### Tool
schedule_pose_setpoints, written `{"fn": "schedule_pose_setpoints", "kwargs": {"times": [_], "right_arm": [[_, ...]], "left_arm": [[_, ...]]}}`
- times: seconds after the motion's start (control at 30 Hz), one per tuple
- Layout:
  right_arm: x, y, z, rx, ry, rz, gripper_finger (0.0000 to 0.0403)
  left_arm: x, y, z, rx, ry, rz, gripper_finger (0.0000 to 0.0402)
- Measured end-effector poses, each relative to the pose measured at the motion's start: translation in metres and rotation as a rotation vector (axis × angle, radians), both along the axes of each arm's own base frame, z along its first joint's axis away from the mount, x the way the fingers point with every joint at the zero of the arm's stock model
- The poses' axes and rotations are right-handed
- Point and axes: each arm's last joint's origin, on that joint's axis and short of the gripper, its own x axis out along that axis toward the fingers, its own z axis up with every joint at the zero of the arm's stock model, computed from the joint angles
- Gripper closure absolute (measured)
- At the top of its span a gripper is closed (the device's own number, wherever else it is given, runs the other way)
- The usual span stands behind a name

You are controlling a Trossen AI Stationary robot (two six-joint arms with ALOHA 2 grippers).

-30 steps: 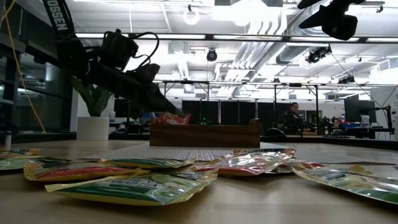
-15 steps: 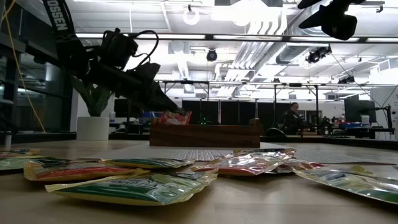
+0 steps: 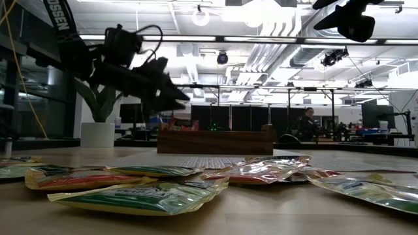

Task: Pick & Place Tea
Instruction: Put the yellow tea bag into the middle section of the wooden organizer

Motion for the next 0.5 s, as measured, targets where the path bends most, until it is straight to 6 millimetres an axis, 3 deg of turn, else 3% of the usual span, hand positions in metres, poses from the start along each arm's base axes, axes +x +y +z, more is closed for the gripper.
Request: {"fn": "schedule_pose_setpoints", "kwargs": {"times": [0.3, 0.5], "right_arm": [[0.000, 0.000, 0.000, -0.006, 0.001, 0.004, 0.0220], [0.001, 0.000, 0.000, -0.001, 0.002, 0.004, 0.0220]], "left_arm": [[-0.007, -0.004, 0.033, 0.011, -0.145, -0.011, 0.0234], [-0.009, -0.014, 0.044, -0.136, -0.213, -0.209, 0.0234]]}}
